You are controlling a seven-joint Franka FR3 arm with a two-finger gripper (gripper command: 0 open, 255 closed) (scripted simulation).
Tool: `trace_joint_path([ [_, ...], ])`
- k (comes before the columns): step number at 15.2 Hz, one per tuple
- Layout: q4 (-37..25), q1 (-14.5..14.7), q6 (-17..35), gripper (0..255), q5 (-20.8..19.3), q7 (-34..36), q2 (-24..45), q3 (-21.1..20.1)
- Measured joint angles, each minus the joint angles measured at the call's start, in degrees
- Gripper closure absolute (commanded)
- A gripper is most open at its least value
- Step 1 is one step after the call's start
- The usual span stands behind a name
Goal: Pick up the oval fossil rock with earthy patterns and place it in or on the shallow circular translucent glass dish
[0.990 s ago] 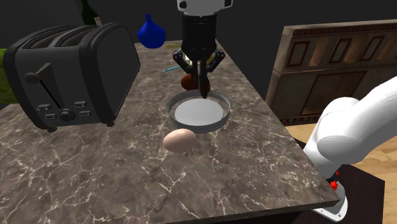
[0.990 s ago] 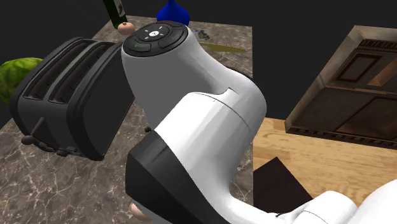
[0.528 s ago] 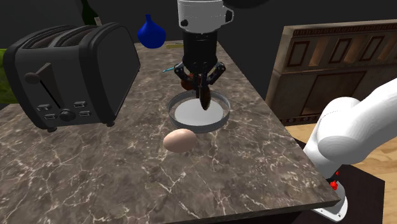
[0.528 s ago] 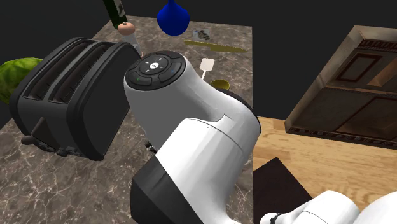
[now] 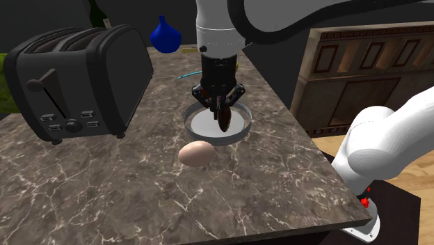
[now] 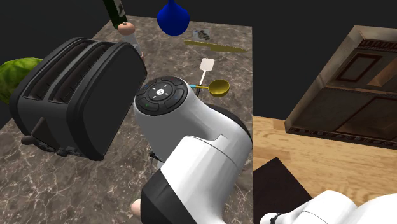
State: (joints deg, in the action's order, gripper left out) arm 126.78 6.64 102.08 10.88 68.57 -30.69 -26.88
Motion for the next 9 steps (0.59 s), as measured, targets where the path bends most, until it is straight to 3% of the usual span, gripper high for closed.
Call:
trace_joint_path([
  [4, 0.2, 0.0, 0.4, 255, 0.0, -0.1, 0.0, 0.0],
  [5, 0.1, 0.0, 0.4, 0, 0.0, -0.1, 0.0, 0.0],
  [7, -2.3, -1.2, -1.8, 0, -1.5, 1.7, 2.0, -1.0],
  [9, -11.2, -4.9, -10.4, 0, -6.9, 8.6, 9.6, -4.6],
])
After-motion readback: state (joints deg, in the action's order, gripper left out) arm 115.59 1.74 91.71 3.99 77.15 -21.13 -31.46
